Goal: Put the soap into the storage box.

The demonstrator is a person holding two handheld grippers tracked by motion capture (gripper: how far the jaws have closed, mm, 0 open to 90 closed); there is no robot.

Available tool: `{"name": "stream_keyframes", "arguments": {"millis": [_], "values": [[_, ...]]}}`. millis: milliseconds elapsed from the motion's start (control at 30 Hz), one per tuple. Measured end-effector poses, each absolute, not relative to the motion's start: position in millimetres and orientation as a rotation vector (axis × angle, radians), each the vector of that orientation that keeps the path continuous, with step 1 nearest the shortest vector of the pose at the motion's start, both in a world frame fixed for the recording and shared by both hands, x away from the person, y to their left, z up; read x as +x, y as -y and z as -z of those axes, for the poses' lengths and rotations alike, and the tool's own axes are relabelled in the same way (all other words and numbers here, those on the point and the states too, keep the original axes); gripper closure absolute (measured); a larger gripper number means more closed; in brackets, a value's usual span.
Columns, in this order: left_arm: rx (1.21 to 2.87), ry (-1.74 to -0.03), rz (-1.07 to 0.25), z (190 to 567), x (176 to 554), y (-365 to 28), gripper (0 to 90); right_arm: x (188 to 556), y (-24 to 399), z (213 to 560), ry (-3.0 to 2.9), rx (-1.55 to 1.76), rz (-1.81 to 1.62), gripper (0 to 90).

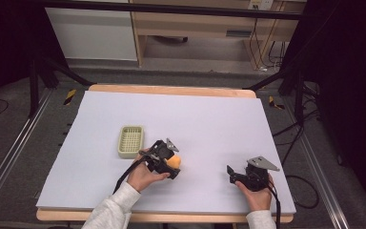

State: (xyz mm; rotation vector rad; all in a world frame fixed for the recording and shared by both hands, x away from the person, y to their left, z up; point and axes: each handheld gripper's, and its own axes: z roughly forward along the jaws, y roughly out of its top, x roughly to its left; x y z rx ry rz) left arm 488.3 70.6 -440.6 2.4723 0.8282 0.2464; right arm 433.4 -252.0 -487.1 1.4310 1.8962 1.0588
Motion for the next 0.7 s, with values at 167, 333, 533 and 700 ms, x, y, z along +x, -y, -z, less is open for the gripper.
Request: {"name": "stream_keyframes", "arguments": {"millis": [167, 333, 533, 700], "values": [[2.478, -0.835, -0.255, 437.4, 486.8, -79.6, 26.6, 433.4, 252.0, 487.1, -1.896, 1.431, -1.059, 12.4], [2.465, -0.851, -0.27, 433.6, 486.3, -89.6, 26.6, 433.4, 252.0, 487.2, -1.896, 1.431, -1.058, 12.4], [2.464, -0.854, -0.283, 429.9, 485.3, -96.3, 26.6, 433.5, 252.0, 487.2, -1.897, 1.431, -1.058, 12.5], [2.445, -0.869, -0.299, 427.0, 484.7, -103.8, 26.6, 433.5, 252.0, 487.2, -1.897, 1.432, -1.057, 12.5]]}}
